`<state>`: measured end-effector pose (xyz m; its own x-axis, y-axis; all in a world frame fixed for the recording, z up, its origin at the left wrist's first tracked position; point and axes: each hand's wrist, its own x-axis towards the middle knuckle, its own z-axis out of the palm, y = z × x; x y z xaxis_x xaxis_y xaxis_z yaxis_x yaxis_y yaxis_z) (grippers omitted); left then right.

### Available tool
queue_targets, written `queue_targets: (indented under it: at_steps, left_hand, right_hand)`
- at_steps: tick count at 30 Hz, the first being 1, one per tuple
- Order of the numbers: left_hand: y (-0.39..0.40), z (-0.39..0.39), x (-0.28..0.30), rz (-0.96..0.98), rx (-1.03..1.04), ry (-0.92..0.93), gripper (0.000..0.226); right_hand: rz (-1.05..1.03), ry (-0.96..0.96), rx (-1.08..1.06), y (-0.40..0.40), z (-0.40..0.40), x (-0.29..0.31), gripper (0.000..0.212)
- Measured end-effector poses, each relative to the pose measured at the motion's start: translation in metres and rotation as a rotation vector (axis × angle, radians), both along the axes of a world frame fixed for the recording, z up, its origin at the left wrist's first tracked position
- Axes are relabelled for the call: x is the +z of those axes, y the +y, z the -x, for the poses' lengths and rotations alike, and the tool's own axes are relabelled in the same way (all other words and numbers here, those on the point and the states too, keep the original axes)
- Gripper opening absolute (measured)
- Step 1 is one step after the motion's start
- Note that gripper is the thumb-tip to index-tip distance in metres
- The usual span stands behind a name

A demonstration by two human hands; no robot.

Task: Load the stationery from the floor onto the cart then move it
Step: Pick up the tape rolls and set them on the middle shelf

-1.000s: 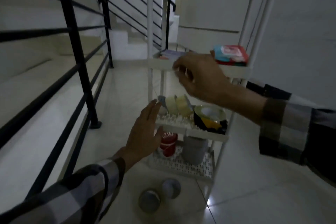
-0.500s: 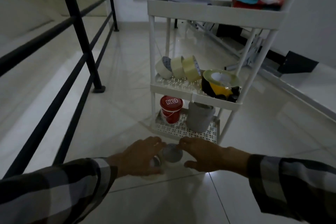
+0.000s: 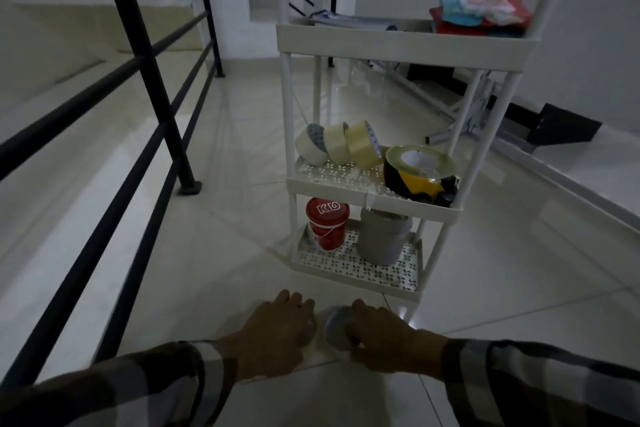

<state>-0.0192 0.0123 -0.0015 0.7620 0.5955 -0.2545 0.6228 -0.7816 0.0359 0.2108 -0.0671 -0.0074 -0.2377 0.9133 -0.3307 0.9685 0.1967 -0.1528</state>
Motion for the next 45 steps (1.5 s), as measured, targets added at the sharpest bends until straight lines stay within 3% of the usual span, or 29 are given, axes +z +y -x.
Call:
queue_targets:
  at_steps: [5,10,15,21,27,31,37,45]
  left_hand:
    - [0.009,0.005,0.024,-0.194,-0.053,-0.413,0.081]
    - [0.017,-0.011,0.092,-0.416,-0.087,-0.730,0.070]
    - [0.042,-0.037,0.147,-0.566,-0.006,-0.924,0.066]
    - [0.078,-0.076,0.173,-0.550,0.094,-0.790,0.057]
    - [0.107,-0.099,0.161,-0.471,0.114,-0.661,0.046]
    - [0.112,-0.110,0.159,-0.366,0.169,-0.761,0.050]
    - [0.124,-0.118,0.141,-0.434,0.188,-0.786,0.021]
    - [0.125,-0.121,0.133,-0.415,0.168,-0.883,0.031]
  right_hand:
    - [-0.270,0.045,-0.033,-0.012,-0.013,0.047,0.032]
    - [-0.615,0.185,-0.111,-0.015,-0.031,0.093,0.041]
    - [-0.822,0.497,-0.035,-0.015,-0.045,0.131,0.016]
    - [-1.016,0.564,-0.239,0.009,-0.055,0.158,0.025]
    - [-1.000,0.678,-0.380,0.028,-0.068,0.154,0.028]
    - [-1.000,0.634,-0.353,0.033,-0.070,0.149,0.024]
    - [-1.060,0.603,-0.351,0.050,-0.055,0.155,0.023]
    - [-1.008,0.484,-0.483,0.090,-0.048,0.148,0.032]
